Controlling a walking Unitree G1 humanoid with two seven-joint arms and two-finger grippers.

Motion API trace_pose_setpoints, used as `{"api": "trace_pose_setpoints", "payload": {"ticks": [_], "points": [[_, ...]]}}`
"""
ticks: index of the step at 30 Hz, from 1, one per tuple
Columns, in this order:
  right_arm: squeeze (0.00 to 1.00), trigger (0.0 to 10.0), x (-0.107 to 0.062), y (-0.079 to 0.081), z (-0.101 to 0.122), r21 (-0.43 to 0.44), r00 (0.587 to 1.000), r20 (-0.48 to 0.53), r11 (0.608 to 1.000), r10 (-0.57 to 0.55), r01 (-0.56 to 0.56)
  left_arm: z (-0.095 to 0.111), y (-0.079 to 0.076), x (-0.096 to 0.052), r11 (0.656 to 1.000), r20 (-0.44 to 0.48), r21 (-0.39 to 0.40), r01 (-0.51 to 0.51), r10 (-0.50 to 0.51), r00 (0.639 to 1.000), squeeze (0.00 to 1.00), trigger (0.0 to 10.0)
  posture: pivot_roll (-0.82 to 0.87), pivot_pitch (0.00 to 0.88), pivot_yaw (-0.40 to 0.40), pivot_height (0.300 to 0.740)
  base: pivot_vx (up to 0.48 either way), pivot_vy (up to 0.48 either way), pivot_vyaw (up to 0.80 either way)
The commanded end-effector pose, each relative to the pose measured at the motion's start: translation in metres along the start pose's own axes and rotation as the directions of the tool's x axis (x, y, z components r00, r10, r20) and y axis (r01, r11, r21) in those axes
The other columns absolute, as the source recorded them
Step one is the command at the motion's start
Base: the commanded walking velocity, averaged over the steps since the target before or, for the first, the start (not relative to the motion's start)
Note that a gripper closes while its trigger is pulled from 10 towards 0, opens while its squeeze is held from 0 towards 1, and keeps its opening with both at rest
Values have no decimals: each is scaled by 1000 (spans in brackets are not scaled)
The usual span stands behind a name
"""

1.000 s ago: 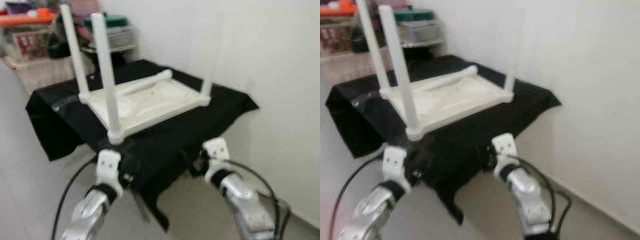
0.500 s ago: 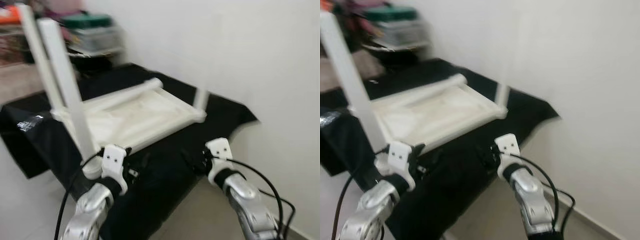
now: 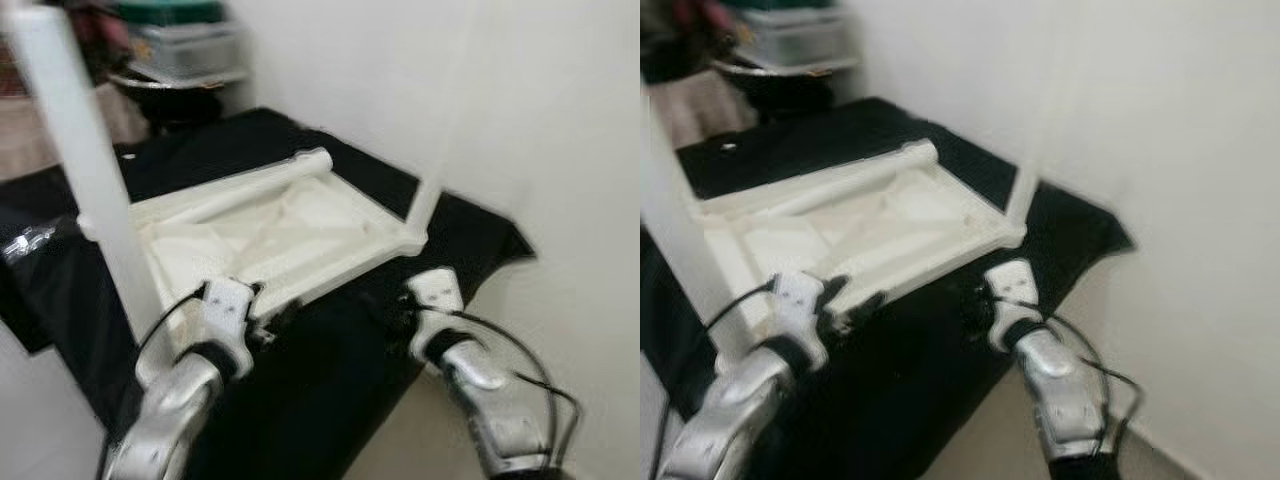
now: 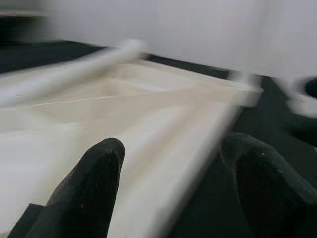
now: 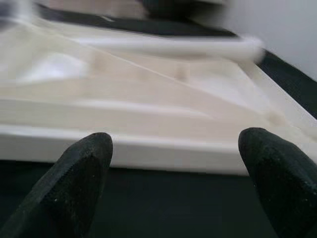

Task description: Building children table

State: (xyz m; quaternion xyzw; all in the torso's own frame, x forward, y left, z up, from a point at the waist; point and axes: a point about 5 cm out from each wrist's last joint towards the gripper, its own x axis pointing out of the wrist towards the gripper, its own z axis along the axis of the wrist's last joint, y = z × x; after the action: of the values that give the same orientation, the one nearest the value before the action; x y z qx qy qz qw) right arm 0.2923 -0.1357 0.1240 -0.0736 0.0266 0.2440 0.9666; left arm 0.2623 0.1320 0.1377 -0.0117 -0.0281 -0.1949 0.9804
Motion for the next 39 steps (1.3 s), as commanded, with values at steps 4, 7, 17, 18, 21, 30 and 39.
{"api": "trace_pose_setpoints", "payload": {"ticks": [4, 7, 17, 18, 21, 30, 39], "points": [[0, 10000, -4, -6, -1, -22, 1000, -6, 1000, -1, 0, -3, -4, 0, 1000, -15, 1, 19, -19, 1000, 0, 10000, 5, 0, -89, 740, 0, -417, 800], [0, 10000, -3, -5, 0, -22, 1000, -6, 1000, 12, -12, -3, -4, 0, 1000, -15, -1, 19, -19, 1000, 0, 10000, 4, 0, -87, 740, 0, -416, 800], [0, 10000, -3, -3, 0, -34, 999, -7, 998, 46, -46, -2, -3, 1, 1000, -14, -6, 18, -18, 1000, 0, 10000, 1, 0, -84, 740, 0, -416, 800], [0, 10000, -3, -3, 0, -37, 999, -7, 998, 49, -50, -2, -3, 1, 1000, -14, -7, 18, -18, 1000, 0, 10000, 1, 0, -84, 740, 0, -420, 800], [0, 10000, -3, -3, 0, -37, 999, -8, 998, 53, -53, -2, -4, 1, 1000, -13, -8, 18, -18, 1000, 0, 10000, 1, 0, -84, 740, 0, -420, 800], [0, 10000, -2, -3, 0, -35, 996, -28, 996, 85, -86, -1, -4, 1, 1000, -9, -13, 18, -18, 1000, 0, 10000, -2, 0, -77, 740, 62, -406, 715], [0, 10000, 19, -8, 19, -297, 972, -191, 936, 138, -191, 1, 3, -5, 999, -4, -9, -33, 33, 999, 0, 10000, 10, 4, -59, 740, 0, 0, 0]]}}
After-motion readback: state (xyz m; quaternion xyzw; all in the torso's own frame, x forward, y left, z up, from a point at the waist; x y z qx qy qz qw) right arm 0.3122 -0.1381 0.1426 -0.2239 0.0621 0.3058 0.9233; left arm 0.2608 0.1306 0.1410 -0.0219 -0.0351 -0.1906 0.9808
